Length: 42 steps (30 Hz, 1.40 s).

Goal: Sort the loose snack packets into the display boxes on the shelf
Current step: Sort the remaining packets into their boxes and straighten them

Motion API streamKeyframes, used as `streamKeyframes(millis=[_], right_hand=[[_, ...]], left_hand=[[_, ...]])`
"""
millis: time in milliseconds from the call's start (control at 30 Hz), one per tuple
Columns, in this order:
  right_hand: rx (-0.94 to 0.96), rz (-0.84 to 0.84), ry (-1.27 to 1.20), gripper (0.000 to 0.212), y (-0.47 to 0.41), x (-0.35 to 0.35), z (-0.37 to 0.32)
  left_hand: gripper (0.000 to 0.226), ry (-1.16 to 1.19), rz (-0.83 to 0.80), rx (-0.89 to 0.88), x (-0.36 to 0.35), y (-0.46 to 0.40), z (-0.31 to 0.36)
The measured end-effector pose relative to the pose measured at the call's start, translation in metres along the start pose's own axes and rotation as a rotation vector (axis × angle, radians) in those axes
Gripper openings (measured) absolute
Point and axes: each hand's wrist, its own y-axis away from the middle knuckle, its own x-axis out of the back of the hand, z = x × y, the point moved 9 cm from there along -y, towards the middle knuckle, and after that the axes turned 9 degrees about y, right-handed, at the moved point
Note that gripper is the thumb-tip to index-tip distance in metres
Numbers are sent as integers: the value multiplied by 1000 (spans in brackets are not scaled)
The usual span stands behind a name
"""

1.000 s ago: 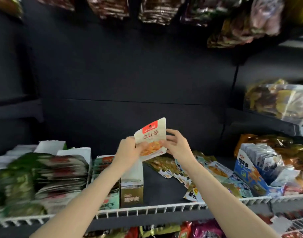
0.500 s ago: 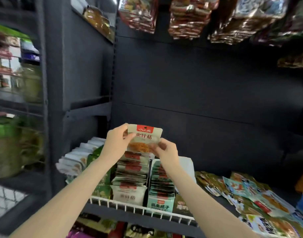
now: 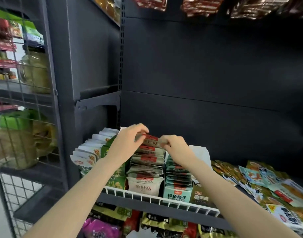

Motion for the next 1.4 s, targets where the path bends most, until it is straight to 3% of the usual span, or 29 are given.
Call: streamKeyframes(millis=[100,200,333,633,767,1000,1067,1167,1267,1400], right_hand=[[-17,-54,-76,41,5,-1,2],[-39,8,-198,49,12,11,10],[-130,136,-241,41,25,40,48],[-457,217,-154,35,108,60,223],[-643,80,6,38,146,47,320],[-884,-160,216,84,180,30,432],[-956,-218,211,81,183,22,444],[-715,-303,543,33,163,21,420],[-386,-255,772,31,139,24,381],[-461,22,549,23,132,52,361]], left_hand=[[17,-56,-155,105,-14,2,-7],[18,-12,-143,107,-20,-2,4],[23,2,-131,67,-50,-17,38],[29,153,-370,119,-239,-44,119],[41,93,-530,173,-344,-45,124],[67,92,-689,188,-461,-25,91],[67,53,-730,191,-479,-17,83],[65,-22,-701,150,-487,-16,78],[60,37,-645,151,-482,-21,84],[76,124,-712,131,-471,-17,106]])
